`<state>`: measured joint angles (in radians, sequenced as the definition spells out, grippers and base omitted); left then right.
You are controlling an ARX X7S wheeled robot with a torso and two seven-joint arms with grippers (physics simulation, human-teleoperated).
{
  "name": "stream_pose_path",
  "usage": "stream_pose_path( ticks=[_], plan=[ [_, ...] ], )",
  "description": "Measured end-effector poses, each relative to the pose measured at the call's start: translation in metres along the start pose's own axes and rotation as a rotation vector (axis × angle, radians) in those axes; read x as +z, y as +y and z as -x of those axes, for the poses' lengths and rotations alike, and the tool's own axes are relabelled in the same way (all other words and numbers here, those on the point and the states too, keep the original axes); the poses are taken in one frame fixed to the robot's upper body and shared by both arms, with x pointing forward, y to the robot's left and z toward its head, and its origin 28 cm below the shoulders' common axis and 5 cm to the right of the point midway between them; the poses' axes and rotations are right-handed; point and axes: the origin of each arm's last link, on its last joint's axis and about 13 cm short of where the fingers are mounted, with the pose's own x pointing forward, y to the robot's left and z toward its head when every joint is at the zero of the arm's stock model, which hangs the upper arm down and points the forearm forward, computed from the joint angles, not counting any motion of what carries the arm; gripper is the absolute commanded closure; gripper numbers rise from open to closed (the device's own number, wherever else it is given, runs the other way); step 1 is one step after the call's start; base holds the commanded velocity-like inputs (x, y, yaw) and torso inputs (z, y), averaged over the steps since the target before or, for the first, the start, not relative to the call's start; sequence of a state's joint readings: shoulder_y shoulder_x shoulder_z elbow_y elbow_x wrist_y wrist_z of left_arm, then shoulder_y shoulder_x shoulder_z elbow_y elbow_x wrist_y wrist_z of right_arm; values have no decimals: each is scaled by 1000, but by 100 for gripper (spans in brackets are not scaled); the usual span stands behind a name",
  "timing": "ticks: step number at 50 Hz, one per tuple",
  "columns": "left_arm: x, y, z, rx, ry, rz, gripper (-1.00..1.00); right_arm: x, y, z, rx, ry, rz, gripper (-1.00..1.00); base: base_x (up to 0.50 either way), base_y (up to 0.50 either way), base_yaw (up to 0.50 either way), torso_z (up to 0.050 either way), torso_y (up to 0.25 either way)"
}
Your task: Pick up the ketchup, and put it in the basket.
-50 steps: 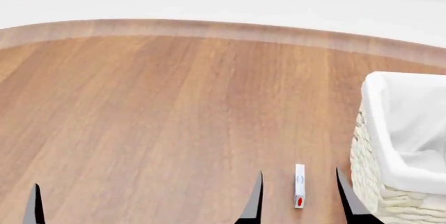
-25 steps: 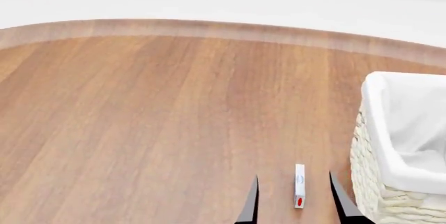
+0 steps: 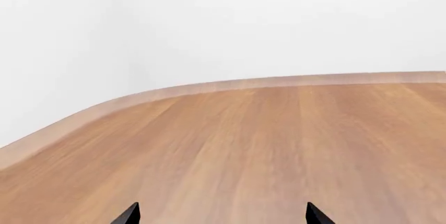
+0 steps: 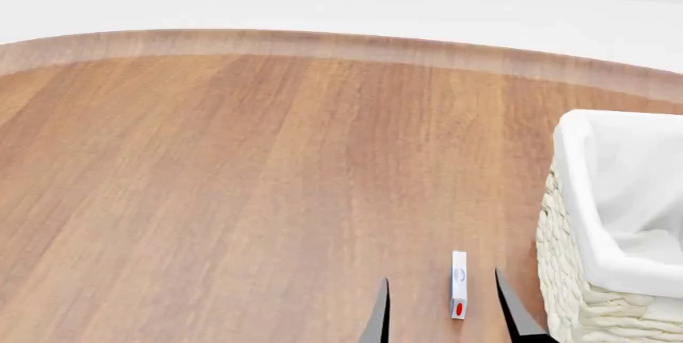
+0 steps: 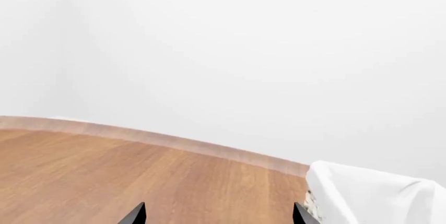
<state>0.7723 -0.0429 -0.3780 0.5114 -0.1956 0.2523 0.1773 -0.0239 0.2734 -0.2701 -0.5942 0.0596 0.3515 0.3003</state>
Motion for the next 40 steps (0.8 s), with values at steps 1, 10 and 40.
stream_pose_path(
  ticks=[1,10,40],
  plan=[
    [-2,0,1,2,8,1,-100,0,0,0,0,0,0,-100,0,0,0,0,0],
    [-17,2,10,32,61,1,-100,-1,0,0,1,4,1,-100,0,0,0,0,0],
    [-51,10,12,90,186,35,-100,-2,1,0,4,8,3,-100,0,0,0,0,0]
  ],
)
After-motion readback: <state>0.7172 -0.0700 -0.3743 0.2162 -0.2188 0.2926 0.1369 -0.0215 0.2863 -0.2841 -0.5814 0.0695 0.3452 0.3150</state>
